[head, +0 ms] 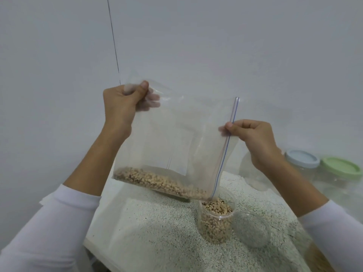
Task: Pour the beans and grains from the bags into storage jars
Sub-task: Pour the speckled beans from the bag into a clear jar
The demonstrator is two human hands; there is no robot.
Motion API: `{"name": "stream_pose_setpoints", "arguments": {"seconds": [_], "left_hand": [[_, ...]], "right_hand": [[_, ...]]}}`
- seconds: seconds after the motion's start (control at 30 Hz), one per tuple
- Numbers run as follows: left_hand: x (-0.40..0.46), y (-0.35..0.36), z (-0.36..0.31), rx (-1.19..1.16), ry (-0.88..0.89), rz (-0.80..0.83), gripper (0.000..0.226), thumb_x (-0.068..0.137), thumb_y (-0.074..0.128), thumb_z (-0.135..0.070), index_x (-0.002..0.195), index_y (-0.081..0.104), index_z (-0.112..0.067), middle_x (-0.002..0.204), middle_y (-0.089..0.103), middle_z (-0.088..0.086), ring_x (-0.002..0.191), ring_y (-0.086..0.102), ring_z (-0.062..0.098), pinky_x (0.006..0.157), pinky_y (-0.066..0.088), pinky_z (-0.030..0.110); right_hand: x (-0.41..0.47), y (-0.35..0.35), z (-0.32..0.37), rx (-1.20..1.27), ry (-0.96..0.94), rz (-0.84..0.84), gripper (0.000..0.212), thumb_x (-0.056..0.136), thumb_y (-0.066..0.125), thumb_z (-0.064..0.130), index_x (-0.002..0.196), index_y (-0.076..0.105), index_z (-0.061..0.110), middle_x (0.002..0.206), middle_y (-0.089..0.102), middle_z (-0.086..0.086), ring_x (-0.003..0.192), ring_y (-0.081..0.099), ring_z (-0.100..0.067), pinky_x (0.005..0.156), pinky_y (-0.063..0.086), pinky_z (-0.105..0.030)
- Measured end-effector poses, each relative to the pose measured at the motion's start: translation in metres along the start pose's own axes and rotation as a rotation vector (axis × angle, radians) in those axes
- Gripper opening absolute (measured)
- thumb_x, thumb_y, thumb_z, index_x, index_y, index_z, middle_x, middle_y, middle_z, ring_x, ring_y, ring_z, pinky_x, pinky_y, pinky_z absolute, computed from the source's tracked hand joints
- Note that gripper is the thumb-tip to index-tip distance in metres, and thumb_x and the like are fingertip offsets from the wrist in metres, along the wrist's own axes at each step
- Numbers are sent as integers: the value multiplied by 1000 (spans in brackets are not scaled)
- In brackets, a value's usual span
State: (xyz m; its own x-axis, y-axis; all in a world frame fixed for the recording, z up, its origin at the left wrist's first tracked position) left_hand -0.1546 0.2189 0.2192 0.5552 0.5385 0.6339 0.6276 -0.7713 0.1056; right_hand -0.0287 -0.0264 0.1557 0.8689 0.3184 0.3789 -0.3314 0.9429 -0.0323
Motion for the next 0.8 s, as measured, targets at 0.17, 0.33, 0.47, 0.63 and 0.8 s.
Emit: {"name": "stream_pose_setpoints", "arguments": {"seconds": [0.17, 0.33, 0.47, 0.63, 0.8], "left_hand": [[-2, 0, -1, -3, 3, 9, 20, 92, 61, -15, 75, 67, -6, 62, 71, -3, 58, 70, 15, 54, 51, 21], [-2, -1, -5, 14, 14, 12, 20, 92, 62, -17, 76, 67, -6, 62, 71, -3, 59, 70, 16, 53, 51, 21], [-1, 0, -6, 16, 9, 9, 21, 92, 61, -16, 75, 67, -6, 61, 71, -4, 58, 70, 15, 54, 52, 21], [-3, 2, -4, 12, 4, 17, 20, 91, 61, -15, 75, 67, -4, 62, 71, -3, 58, 70, 16, 53, 51, 19], [-3, 3, -4, 19, 9, 23, 20, 92, 62, -15, 76, 67, -4, 63, 72, -3, 59, 70, 17, 55, 53, 23]], "right_hand": [[-3, 2, 0, -1, 3, 8, 10, 84, 68, 12, 78, 72, 5, 70, 73, 4, 73, 67, 0, 65, 39, 3], [-5, 0, 1, -20, 12, 28, 11, 85, 67, 14, 81, 73, 5, 76, 74, 1, 74, 67, 0, 73, 43, -5], [-4, -1, 1, -10, 14, 20, 10, 84, 68, 14, 78, 73, 8, 74, 74, 2, 74, 67, -2, 74, 42, -5], [-7, -2, -2, 13, 15, -16, 11, 84, 68, 12, 74, 72, 10, 71, 74, 3, 74, 67, -1, 82, 42, -14], [-9, -1, -3, 24, 14, 1, 11, 84, 68, 12, 74, 73, 10, 74, 74, 2, 77, 68, -4, 89, 42, -18]]}}
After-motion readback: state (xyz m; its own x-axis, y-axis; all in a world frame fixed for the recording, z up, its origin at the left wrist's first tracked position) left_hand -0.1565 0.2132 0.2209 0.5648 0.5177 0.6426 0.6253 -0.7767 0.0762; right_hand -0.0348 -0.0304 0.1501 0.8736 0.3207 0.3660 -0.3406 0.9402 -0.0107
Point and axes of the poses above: each hand's wrist, its own x-axis towards the middle knuckle, its own y-axis out of the palm, z = x × y, the point moved 7 cm from there along x, towards the middle knuckle
